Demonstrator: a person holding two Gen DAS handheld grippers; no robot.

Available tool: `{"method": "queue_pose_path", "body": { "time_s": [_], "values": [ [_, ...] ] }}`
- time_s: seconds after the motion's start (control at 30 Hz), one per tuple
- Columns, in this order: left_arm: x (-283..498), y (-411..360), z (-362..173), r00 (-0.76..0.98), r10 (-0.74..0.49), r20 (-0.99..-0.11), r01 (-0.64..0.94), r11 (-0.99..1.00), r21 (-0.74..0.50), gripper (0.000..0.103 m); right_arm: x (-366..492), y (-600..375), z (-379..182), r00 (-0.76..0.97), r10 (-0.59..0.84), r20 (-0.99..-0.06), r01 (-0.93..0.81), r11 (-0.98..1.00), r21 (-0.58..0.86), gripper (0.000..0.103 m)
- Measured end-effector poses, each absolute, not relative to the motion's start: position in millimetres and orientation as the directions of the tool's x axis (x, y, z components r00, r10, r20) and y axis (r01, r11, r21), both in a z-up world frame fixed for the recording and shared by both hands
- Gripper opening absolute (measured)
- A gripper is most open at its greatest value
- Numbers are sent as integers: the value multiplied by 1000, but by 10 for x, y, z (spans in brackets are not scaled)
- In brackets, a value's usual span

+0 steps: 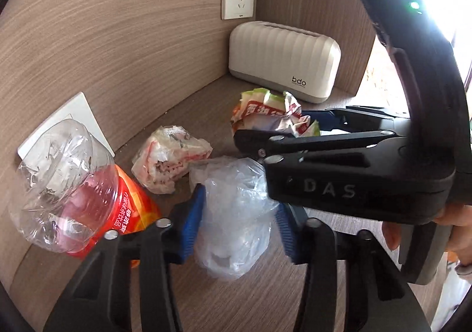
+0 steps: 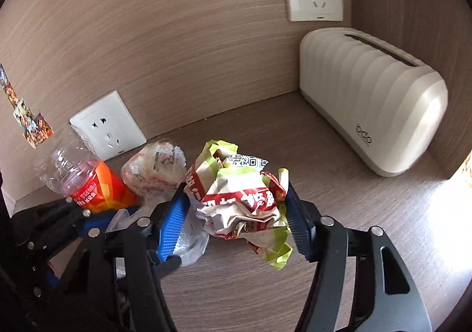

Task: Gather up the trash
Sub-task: 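Grasp the clear plastic bag with the left tool while the right tool grasps the crumpled wrapper, then carry the bag and wrapper over the white bin and open both tools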

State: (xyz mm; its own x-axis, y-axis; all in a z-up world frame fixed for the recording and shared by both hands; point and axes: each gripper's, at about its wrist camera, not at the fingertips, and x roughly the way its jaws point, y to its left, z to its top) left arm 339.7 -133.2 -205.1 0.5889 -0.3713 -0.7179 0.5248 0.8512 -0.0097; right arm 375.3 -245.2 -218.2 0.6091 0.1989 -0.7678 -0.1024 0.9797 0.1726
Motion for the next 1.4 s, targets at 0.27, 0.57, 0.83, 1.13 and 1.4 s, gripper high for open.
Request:
{"method": "queue_pose_path", "body": {
  "time_s": [0.27,0.57,0.83,1.13,1.4],
  "values": [
    [3159,-1285,-1829,615,-392,-684,503,863,-43,38,3338,-2688,-1888,675,165,-719,-79,985,151,63],
    [2536,-1461,-1564,626,-422,-656,534,845,-34,38,2671,-2958,-1531,729,137,-671,-52,988,144,63],
    [1874,-1997,-1453,593,-489,-640,616,787,-31,38,1895,-3245,-1322,750,79,-657,5,992,126,63],
    [1049,-2666,-1529,506,-576,-642,724,688,-47,38,948,-3662,-1203,741,-25,-671,113,990,88,63],
    [503,-3088,-1629,453,-604,-656,778,627,-40,38,312,-3974,-1235,727,-90,-681,205,975,90,63]
  ]
}}
